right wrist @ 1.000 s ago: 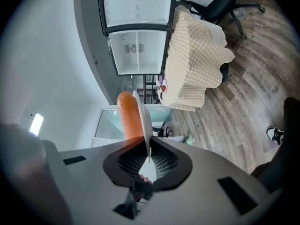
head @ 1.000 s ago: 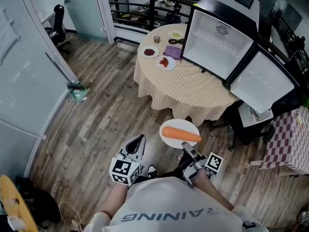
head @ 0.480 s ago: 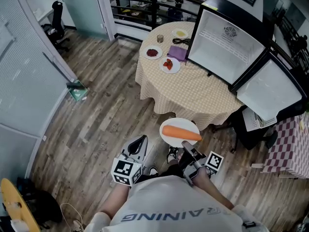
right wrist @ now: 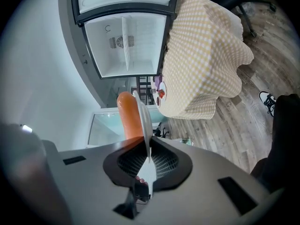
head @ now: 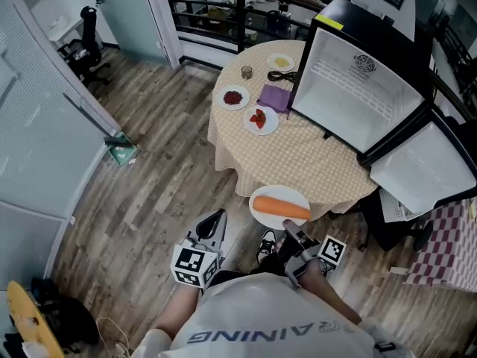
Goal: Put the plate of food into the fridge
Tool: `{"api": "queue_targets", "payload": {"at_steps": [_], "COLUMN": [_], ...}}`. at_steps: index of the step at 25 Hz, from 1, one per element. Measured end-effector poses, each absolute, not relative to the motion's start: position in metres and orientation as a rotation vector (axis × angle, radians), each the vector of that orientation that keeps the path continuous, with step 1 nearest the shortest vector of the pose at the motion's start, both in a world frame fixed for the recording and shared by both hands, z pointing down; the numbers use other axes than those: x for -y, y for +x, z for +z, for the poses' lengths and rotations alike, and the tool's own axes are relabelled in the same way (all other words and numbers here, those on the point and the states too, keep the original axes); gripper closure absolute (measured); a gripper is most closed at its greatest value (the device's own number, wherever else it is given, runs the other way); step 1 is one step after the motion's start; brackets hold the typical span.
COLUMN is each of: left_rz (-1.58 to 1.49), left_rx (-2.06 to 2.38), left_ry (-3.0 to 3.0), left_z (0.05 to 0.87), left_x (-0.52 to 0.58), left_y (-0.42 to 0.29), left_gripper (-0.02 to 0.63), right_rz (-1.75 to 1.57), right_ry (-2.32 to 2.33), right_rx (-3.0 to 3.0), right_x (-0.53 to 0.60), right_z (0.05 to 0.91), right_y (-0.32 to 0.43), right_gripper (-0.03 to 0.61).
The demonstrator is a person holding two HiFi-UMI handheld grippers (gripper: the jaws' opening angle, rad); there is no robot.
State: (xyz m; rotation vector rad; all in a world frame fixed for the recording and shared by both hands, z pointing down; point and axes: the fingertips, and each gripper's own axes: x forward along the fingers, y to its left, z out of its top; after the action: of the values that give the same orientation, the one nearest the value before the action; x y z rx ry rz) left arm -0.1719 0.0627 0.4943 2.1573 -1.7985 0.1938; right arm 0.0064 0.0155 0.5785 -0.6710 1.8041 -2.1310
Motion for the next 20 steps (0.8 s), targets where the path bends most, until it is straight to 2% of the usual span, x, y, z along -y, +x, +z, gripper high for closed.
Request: {"api": "queue_targets", "payload": {"at_steps": [11, 20], "left_rz": [0.207, 0.276], "left_rx": [1.786, 1.698], "left_ry": [2.179, 2.251], "left_z": [0.481, 0.481], "left_x": [0.056, 0.109], "left_y": [-0.129, -0.105], "left_gripper": [0.606, 0.606], "right_rz": [-2.133, -2.079], "right_ry": [-0.685, -0.724], "right_rx": [-1.77, -1.673], "right_x": [0.09, 0.135], "right_z": [0.579, 0.582], "right_y": [0.046, 0.073], "right_gripper": [0.541, 0.541]}}
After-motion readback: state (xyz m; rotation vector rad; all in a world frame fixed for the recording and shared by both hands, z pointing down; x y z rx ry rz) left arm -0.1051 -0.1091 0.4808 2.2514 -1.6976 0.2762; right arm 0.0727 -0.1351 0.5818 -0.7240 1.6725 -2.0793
